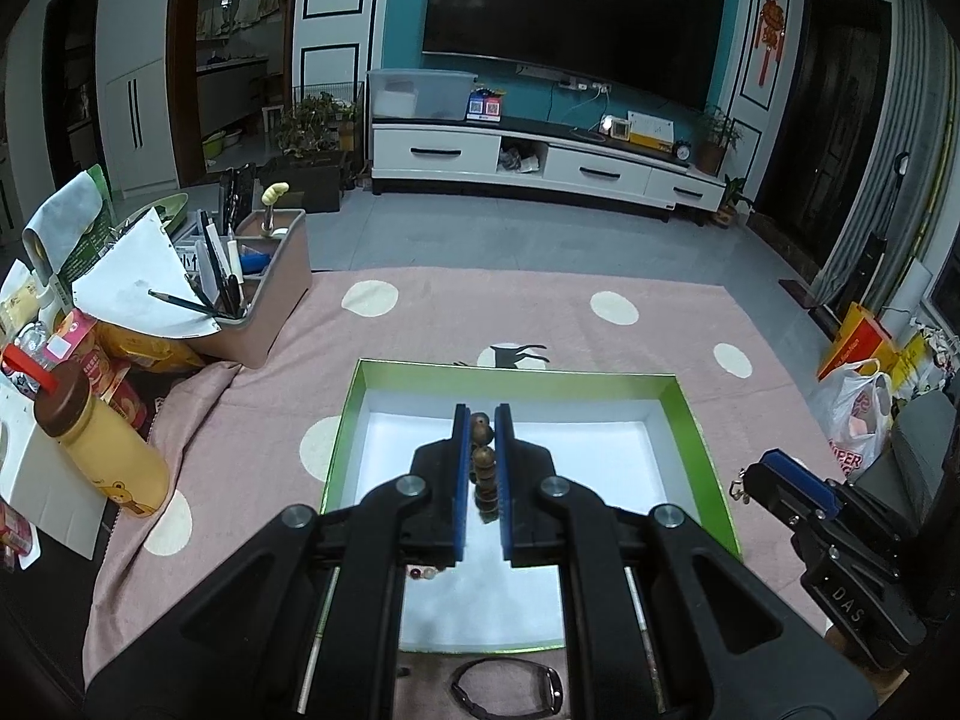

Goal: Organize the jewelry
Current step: 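Lift and carry the wooden bracelet and flower brooch over the green box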

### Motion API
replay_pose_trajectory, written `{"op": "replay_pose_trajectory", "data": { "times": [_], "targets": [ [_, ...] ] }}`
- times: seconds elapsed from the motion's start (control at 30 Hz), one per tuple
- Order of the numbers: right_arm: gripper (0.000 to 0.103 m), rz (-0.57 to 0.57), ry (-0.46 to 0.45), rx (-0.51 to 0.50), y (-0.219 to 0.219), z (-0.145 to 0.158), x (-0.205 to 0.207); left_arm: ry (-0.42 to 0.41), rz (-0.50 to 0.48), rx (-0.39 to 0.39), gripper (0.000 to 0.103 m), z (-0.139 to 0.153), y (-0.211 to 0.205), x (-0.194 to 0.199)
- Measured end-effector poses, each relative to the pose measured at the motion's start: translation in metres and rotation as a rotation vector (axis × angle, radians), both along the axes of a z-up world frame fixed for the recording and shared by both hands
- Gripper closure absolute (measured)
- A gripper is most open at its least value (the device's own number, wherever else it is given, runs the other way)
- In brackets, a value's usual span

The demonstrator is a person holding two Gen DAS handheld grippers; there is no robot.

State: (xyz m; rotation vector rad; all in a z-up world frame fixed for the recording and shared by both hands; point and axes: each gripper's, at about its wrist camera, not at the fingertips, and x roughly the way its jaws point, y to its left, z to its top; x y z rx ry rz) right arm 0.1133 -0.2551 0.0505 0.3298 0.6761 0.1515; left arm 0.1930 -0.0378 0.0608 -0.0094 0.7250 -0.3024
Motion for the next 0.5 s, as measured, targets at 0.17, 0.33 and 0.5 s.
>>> {"op": "replay_pose_trajectory", "data": {
  "times": [0.17, 0.33, 0.5],
  "targets": [
    [0.081, -0.003, 0.026, -0.012, 0.0, -0.009, 0.01, 0.022, 0.008, 0.018, 0.096, -0.008, -0.003, 0.012],
    [0.081, -0.002, 0.052, -0.024, 0.002, -0.017, 0.017, 0.045, 0.007, 0.034, 0.096, -0.02, -0.006, 0.019],
    [0.081, -0.004, 0.071, -0.045, 0.003, -0.023, 0.024, 0.073, 0.002, 0.045, 0.096, -0.032, -0.01, 0.026]
  ]
}}
